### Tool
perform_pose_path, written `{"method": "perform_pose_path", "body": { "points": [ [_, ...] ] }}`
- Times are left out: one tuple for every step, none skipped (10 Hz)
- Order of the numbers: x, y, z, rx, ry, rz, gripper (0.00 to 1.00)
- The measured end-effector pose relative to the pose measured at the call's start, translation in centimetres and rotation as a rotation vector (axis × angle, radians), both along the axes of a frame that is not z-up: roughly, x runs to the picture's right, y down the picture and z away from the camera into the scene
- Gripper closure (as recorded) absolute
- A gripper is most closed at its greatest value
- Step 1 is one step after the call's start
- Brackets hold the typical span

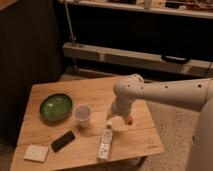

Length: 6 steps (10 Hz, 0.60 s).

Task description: Drag the pepper across the table

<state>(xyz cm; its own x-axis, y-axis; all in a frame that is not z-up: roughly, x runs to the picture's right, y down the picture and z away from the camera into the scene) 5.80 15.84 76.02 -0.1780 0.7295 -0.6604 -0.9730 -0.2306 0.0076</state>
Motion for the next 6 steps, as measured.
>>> {"method": "perform_pose_path", "body": {
  "points": [
    [0.0, 0.1, 0.2, -0.001, 0.001, 0.0, 0.35],
    [0.0, 0.0, 0.3, 0.003, -0.002, 0.001, 0.35],
    [0.1, -0.7, 0.6, 0.015, -0.013, -0.003, 0.35],
    [0.5, -1.5, 1.4, 0.024, -0.034, -0.008, 0.35],
    [1.0, -2.3, 2.5, 0.032, -0.05, -0.009, 0.35],
    [2.1, -3.8, 4.3, 0.04, -0.078, -0.017, 0.35]
  ]
}}
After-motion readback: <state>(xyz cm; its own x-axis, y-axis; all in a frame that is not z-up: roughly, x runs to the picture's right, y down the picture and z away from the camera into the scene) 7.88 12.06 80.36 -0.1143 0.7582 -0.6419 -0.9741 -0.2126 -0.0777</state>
